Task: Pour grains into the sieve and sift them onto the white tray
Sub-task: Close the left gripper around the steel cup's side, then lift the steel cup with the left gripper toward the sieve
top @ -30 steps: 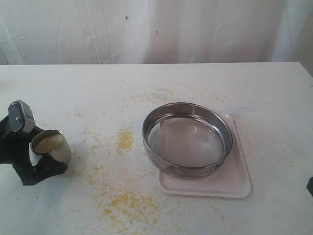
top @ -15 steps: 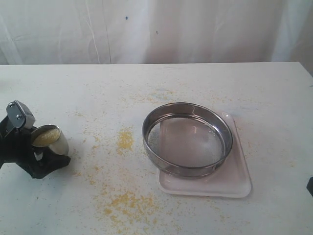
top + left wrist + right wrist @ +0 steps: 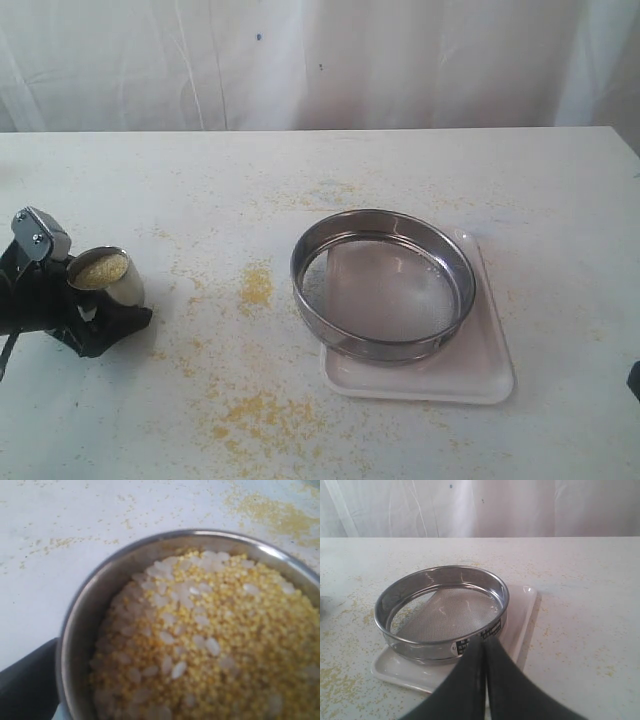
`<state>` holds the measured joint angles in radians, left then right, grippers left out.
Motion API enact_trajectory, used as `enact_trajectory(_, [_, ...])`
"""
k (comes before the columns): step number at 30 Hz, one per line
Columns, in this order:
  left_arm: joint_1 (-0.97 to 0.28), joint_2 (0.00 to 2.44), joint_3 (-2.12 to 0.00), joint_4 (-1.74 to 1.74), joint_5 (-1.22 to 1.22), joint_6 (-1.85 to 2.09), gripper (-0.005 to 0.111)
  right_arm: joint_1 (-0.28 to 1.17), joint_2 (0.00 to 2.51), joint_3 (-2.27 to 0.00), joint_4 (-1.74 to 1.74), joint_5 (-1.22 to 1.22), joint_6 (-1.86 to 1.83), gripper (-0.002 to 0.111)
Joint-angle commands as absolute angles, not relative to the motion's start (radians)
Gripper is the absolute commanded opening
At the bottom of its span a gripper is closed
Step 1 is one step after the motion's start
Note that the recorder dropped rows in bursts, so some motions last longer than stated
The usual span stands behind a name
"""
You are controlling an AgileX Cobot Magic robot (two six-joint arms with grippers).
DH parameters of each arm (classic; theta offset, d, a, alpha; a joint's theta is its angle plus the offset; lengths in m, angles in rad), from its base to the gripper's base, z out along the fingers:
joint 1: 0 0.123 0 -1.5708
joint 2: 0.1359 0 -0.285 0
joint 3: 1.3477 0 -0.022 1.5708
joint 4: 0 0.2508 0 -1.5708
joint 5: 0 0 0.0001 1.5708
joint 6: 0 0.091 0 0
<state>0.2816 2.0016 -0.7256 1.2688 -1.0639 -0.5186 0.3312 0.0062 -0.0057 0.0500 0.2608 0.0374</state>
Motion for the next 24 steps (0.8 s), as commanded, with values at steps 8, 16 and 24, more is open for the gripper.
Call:
enact_trajectory(8, [0.278,2.007,-0.722,1.188,-1.109,-0.514,0.105,0.326,0.000,0.000,0.048,0.257,0.039,0.000])
enact_trajectory(16, [0.278,2.007,-0.722,1.182,-1.137,-0.486,0.088,0.326,0.000,0.000,0.048,0.257,0.039,0.000])
enact_trajectory(24, [0.278,2.007,-0.722,1.182,-1.130,-0.392,0.023,0.326,0.000,0.000,0.048,0.257,0.039,0.000])
